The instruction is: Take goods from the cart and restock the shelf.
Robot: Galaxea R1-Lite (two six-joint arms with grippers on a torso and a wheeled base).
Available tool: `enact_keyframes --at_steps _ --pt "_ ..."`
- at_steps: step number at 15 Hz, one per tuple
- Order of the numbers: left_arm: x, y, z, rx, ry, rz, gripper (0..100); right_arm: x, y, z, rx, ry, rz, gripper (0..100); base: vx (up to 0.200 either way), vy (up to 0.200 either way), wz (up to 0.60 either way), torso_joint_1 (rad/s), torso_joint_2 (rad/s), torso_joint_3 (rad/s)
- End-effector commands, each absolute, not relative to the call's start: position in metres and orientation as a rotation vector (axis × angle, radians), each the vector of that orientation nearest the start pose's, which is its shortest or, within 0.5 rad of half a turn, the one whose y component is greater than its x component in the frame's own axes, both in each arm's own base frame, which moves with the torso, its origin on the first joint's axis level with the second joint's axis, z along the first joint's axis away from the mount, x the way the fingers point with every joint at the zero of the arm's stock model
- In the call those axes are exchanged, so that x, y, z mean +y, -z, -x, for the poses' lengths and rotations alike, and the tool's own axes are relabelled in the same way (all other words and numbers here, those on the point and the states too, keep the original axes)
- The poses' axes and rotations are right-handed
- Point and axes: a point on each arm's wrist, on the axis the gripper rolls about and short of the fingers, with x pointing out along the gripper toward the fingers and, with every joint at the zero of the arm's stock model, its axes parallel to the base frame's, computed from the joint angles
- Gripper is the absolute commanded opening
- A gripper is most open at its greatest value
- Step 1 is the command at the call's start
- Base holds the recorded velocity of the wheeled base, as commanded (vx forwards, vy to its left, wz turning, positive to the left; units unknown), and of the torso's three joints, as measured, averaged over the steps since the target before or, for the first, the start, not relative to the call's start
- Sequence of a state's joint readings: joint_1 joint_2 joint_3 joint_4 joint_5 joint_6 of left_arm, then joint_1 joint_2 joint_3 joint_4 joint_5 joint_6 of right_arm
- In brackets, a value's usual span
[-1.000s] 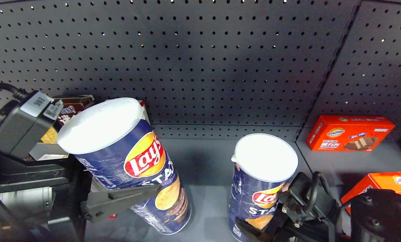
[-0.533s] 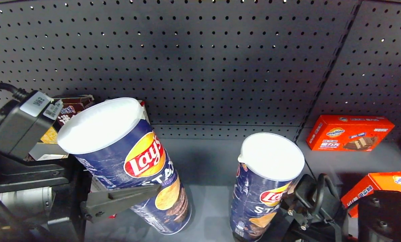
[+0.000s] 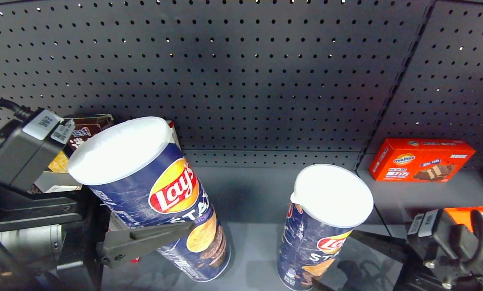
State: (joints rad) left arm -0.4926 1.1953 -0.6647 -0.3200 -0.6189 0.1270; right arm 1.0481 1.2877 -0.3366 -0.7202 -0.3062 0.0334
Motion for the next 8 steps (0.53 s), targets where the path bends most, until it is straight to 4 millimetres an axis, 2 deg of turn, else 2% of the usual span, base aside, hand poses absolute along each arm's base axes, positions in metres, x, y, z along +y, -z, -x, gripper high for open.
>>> enact_keyframes --at_steps 1,4,8 --pt "-0.094 -0.236 -0.148 0.148 1.12 -0.1 0 0.132 -0.182 -0.089 0.11 -0.712 0.073 100 0.0 0.0 0.0 0.0 0.0 0.0" --pt "-0.095 -0.235 -0.149 0.153 1.12 -0.098 0 0.103 -0.189 -0.092 0.047 -0.589 0.05 100 0.0 0.0 0.0 0.0 0.0 0.0" --pt "-0.095 -0.236 -0.149 0.149 1.117 -0.099 0 0.063 -0.209 -0.093 -0.088 -0.389 0.0 100 0.0 0.0 0.0 0.0 0.0 0.0"
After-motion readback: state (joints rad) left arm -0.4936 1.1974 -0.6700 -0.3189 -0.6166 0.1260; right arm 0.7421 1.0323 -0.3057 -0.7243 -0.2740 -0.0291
